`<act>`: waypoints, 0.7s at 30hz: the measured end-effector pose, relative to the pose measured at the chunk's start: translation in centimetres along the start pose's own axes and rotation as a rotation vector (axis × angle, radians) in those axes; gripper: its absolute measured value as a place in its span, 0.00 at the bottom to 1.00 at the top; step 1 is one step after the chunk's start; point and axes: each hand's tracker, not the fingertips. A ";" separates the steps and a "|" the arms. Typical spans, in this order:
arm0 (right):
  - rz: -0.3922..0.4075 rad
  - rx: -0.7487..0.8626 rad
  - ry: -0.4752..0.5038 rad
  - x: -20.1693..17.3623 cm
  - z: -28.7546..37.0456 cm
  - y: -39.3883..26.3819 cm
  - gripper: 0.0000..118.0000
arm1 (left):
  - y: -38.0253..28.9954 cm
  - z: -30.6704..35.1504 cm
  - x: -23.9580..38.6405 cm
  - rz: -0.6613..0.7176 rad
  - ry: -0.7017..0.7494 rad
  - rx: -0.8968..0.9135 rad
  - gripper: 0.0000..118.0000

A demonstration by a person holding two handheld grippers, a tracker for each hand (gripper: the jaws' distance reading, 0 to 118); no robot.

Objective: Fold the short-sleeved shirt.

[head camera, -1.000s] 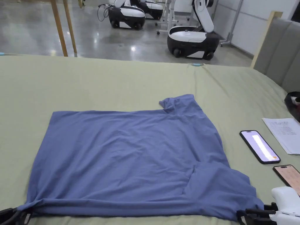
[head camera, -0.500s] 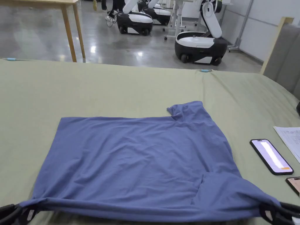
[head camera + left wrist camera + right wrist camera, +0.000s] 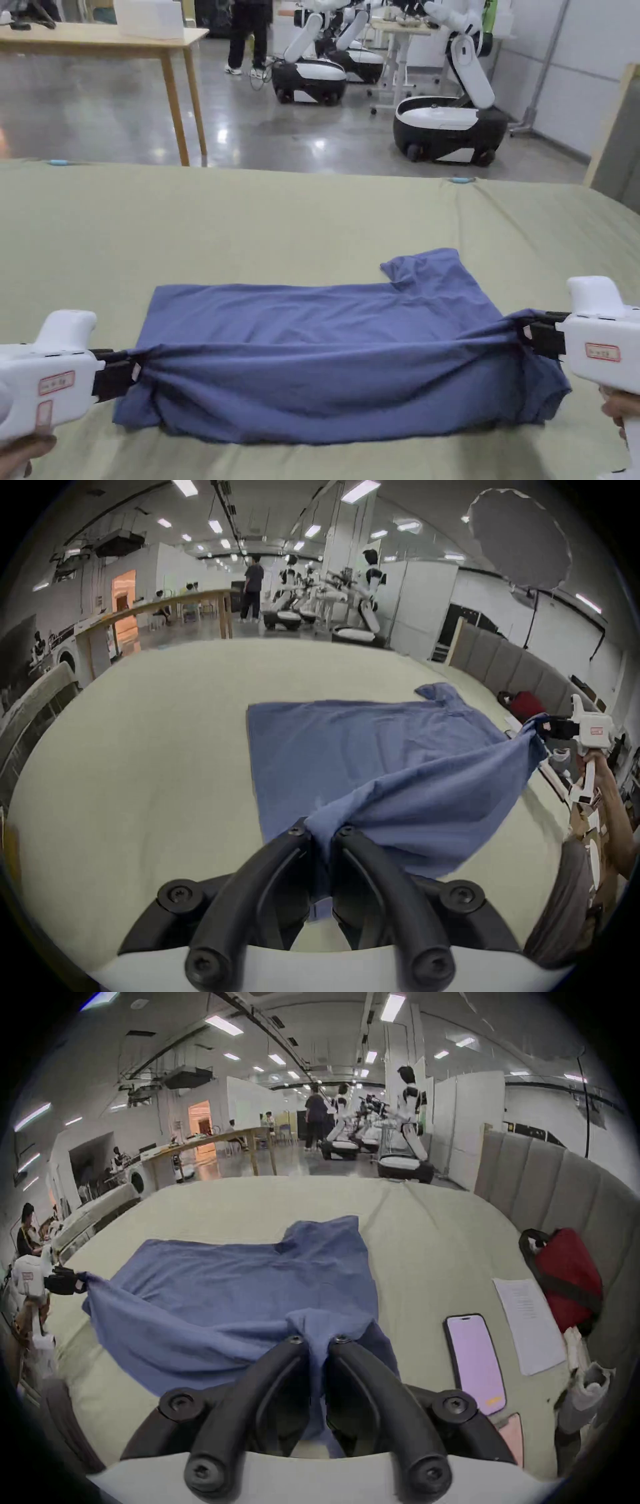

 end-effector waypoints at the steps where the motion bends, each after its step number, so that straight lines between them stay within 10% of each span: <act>1: -0.004 -0.006 -0.005 0.0 -1.4 0.3 0.07 | 0.3 -1.2 -0.2 0.011 0.004 -0.006 0.06; 13: 0.021 -0.184 -0.089 0.4 -11.7 -1.0 0.10 | 0.8 -6.0 -0.3 0.051 0.036 -0.099 0.08; 14: 0.017 -0.173 -0.087 0.7 -11.6 -1.1 0.19 | 0.7 -5.9 -0.3 0.049 0.034 -0.096 0.16; 15: 0.009 -0.153 -0.097 0.8 -11.4 -1.0 0.43 | 0.6 -5.8 -0.2 0.049 0.046 -0.091 0.40; 16: -0.003 -0.137 -0.112 1.1 -10.9 -0.8 0.87 | 0.7 -5.4 -0.4 0.043 0.107 -0.079 0.87; 17: -0.014 -0.134 -0.116 1.4 -10.5 -0.7 1.00 | 0.6 -5.3 -0.5 0.047 0.111 -0.081 1.00; 21: -0.062 0.032 -0.102 2.6 -1.7 -0.8 0.96 | 0.2 0.1 -2.2 0.083 0.052 0.046 0.96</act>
